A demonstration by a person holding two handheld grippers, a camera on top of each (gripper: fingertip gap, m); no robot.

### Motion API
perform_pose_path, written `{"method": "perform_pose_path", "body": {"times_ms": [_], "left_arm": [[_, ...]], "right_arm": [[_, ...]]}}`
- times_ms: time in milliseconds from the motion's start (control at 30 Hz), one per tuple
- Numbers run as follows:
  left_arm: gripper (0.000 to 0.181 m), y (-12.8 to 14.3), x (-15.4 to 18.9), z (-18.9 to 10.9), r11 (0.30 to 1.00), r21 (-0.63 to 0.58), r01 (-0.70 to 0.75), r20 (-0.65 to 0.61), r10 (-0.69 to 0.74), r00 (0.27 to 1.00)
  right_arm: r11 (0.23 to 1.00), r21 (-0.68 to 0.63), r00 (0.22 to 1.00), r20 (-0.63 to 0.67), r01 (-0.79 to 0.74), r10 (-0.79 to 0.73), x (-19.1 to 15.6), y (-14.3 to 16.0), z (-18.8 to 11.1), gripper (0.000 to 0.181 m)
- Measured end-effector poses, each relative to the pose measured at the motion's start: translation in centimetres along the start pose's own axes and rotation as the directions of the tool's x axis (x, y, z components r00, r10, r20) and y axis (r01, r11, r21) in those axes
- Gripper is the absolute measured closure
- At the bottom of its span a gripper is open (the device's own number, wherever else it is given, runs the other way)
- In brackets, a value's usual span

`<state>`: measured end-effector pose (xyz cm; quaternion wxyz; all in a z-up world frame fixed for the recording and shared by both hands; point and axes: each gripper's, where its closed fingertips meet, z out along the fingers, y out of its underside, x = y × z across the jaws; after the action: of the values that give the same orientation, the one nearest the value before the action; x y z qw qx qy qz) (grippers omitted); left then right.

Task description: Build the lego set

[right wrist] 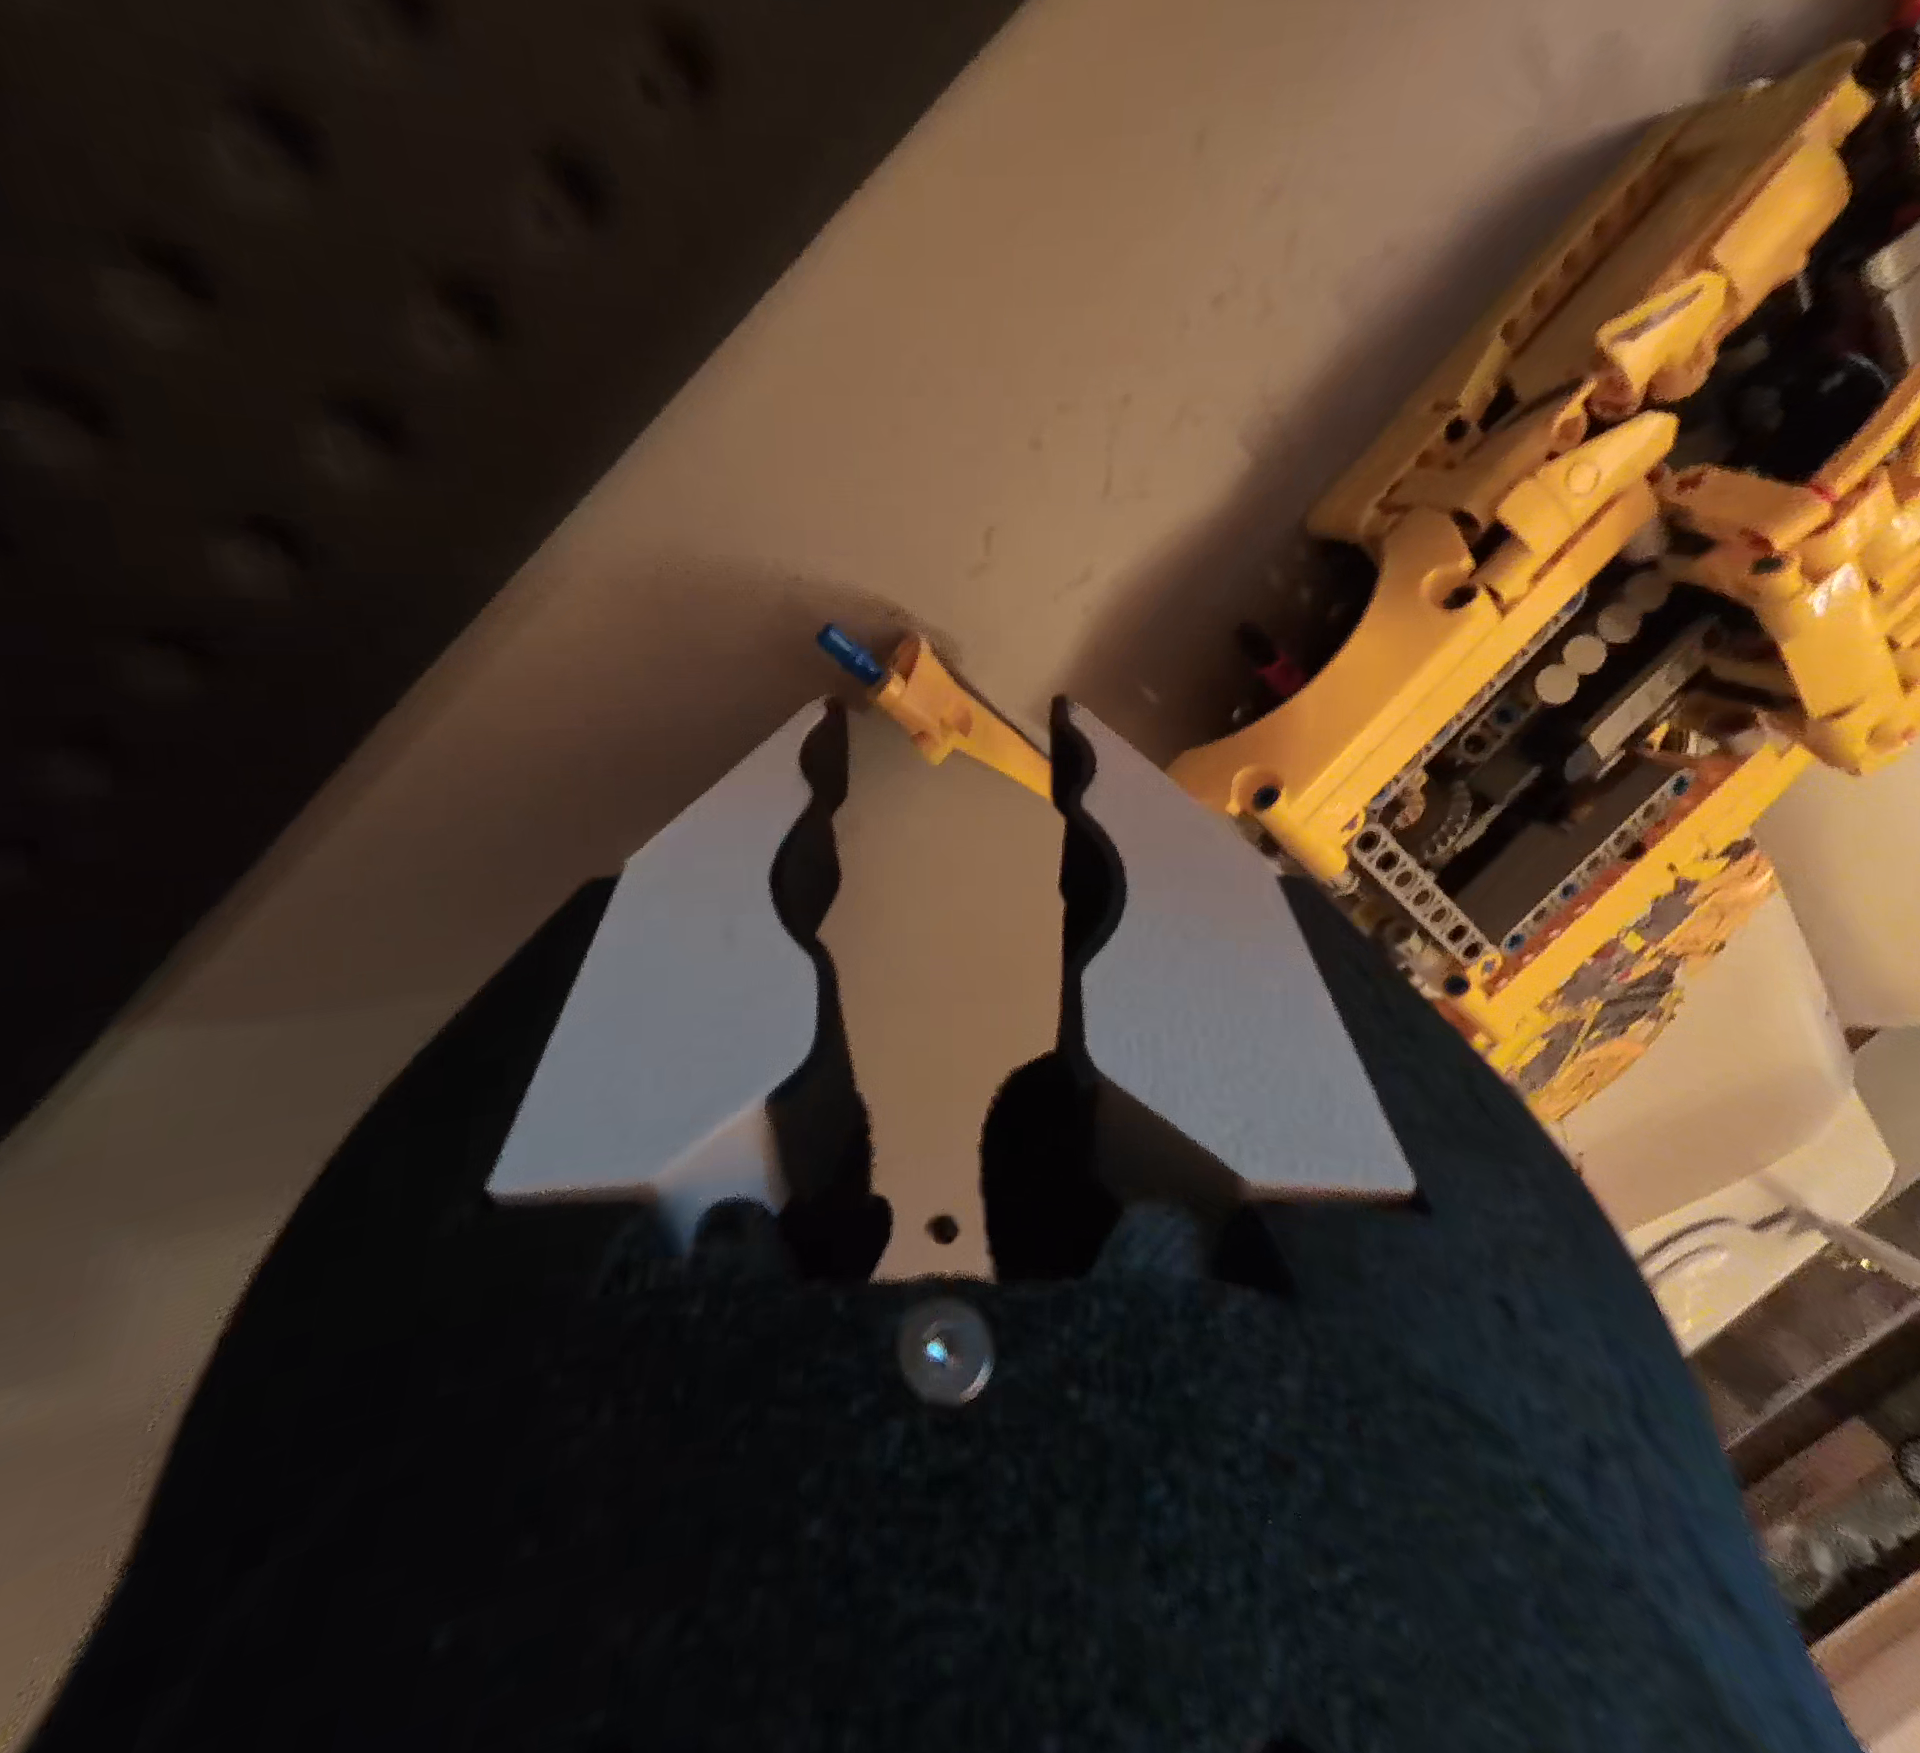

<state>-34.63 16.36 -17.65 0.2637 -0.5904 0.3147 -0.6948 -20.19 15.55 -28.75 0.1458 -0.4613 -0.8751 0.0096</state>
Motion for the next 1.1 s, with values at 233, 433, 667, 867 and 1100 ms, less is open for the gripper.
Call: {"method": "perform_pose_path", "body": {"times_ms": [233, 433, 667, 867, 1100], "left_arm": [[0.167, 0.1, 0.2, 0.1, 1.0, -0.004, 0.013, -0.021, -0.013, 1.0], [0.167, -0.8, -0.6, -0.6, 0.995, 0.059, 0.078, -0.02, -0.077, 0.997], [0.167, -1.9, -1.0, -1.5, 0.984, 0.133, 0.122, -0.027, -0.119, 0.992], [0.167, -2.6, -1.5, -2.1, 0.966, 0.192, 0.176, -0.034, -0.172, 0.984], [0.167, -3.2, -1.9, -2.7, 0.94, 0.249, 0.234, -0.044, -0.231, 0.972]], "right_arm": [[0.996, 0.008, 0.984, 0.155, -0.085, 0.083, -0.7, -0.1, 1.6, 0.16], [0.836, 0.283, 0.882, 0.174, -0.47, 0.437, 3.3, -4.5, -0.9, 0.163], [0.451, 0.771, 0.709, 0.002, -0.45, 0.705, 11.7, -10.9, -7.7, 0.163], [0.923, 0.379, 0.43, -0.823, -0.07, 0.371, 14.1, -10.9, -8.1, 0.163], [0.941, 0.332, 0.443, -0.835, -0.063, 0.325, 13.9, -11.7, -5.2, 0.164]]}}
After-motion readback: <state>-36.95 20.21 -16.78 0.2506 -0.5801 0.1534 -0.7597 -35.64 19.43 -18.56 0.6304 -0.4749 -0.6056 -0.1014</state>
